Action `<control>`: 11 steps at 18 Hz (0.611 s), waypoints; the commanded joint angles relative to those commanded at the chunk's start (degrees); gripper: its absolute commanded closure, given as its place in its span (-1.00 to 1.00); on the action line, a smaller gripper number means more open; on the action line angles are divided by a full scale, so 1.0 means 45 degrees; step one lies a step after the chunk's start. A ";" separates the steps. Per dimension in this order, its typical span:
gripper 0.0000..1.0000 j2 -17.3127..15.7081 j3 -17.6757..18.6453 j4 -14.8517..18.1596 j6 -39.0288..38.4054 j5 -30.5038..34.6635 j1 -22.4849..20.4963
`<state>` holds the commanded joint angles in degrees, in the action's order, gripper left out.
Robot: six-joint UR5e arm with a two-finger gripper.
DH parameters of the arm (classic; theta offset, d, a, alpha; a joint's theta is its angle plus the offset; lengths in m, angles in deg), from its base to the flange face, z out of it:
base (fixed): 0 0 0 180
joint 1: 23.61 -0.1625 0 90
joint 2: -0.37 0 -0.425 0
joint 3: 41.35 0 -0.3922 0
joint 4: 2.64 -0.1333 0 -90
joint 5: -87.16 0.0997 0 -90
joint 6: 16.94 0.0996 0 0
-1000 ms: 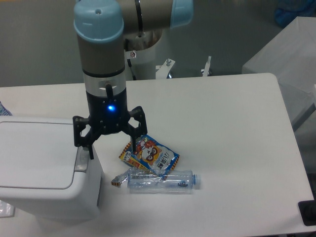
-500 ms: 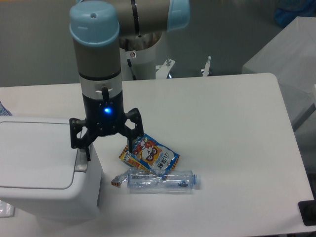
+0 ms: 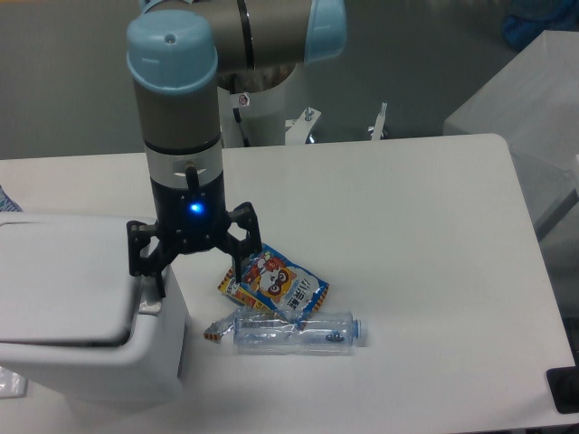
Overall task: Open the trash can
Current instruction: 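Push the trash can lid open with the gripper fingers, then lift the gripper away from the open trash can over the wrapper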
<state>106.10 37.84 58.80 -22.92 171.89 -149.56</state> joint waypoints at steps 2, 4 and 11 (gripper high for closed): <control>-1.00 0.0000 0.0000 0.0000 0.0000 0.0000 0.0000; -1.00 -0.0039 -0.0078 0.0000 0.0000 -0.0019 0.0000; -1.00 -0.0117 -0.0840 -0.0059 0.1050 0.0019 -0.1013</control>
<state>105.58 34.06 58.53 -18.19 171.98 -154.12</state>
